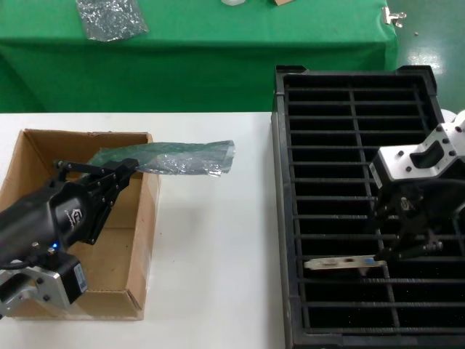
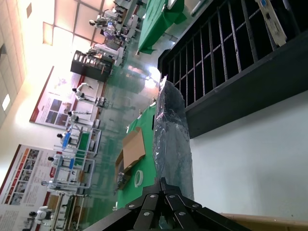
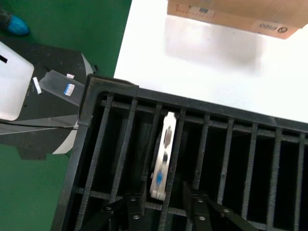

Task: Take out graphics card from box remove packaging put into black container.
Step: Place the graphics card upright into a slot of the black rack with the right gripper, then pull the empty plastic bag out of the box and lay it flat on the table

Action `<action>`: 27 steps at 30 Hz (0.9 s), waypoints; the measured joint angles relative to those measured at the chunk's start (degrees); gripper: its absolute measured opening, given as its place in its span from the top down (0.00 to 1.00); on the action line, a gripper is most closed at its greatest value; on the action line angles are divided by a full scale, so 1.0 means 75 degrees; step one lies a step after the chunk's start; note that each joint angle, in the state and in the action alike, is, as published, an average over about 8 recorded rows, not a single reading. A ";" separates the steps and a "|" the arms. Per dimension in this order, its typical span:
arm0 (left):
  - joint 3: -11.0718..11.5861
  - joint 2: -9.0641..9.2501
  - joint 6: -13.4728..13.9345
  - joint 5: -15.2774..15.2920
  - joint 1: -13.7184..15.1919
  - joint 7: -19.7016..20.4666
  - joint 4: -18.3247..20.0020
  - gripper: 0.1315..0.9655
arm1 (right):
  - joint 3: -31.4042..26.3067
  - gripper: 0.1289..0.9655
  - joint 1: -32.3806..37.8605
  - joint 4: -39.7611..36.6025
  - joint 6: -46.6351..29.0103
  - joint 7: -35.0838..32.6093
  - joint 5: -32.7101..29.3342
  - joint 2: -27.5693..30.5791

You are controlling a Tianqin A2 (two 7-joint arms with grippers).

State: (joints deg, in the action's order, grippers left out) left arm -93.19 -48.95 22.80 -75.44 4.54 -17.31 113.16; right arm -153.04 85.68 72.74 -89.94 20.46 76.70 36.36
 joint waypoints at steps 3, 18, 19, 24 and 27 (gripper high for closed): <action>0.0000 0.0000 0.0000 0.0000 0.0000 0.0000 0.0000 0.99 | 0.0216 0.81 -0.0096 0.0193 0.0014 0.0008 -0.0036 0.0102; 0.0000 0.0000 0.0000 0.0000 0.0000 0.0000 0.0000 0.99 | 0.3575 0.48 -0.3728 0.2956 0.3278 0.0926 -0.1603 0.1953; 0.0000 0.0000 0.0000 0.0000 0.0000 0.0000 0.0000 0.99 | 0.3794 0.45 -0.4070 0.3091 0.3632 0.1005 -0.1718 0.2065; 0.0000 0.0000 0.0000 0.0000 0.0000 0.0000 0.0000 0.99 | 0.4878 0.34 -0.5842 0.3597 0.5378 0.1116 -0.2033 0.2370; 0.0000 0.0000 0.0000 0.0000 0.0000 0.0000 0.0000 0.99 | 0.5585 0.26 -0.6873 0.3744 0.6411 0.0734 -0.1976 0.2287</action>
State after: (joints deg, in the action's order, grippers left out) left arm -93.19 -48.95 22.80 -75.44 4.54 -17.31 113.16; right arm -111.15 34.13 100.82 -41.86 25.97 61.89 53.51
